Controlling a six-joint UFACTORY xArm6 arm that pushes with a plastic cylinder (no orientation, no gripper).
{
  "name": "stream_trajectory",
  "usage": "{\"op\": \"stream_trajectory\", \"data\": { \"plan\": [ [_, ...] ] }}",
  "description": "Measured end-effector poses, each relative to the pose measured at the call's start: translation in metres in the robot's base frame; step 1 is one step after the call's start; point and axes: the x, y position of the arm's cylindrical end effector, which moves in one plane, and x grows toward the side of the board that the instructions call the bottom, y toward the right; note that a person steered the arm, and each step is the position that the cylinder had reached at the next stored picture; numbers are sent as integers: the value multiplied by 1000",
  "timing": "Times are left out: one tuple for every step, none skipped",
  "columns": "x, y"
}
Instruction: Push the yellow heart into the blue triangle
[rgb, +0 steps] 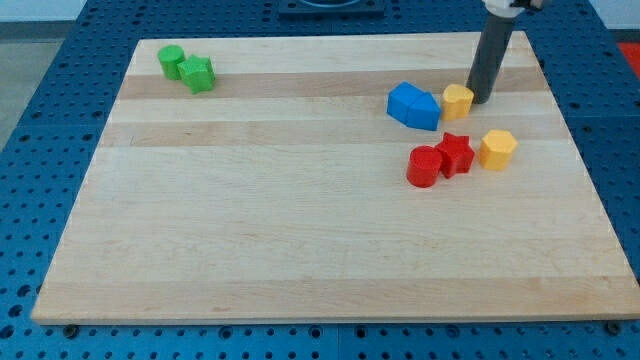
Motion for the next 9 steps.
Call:
{"op": "stream_trajectory", "data": {
  "plan": [
    [34,-16],
    [38,-16],
    [36,-16],
    [6,-13],
    [-18,-25],
    [-17,-46],
    [-5,-61],
    [26,-62],
    [69,-44]
  ]
}}
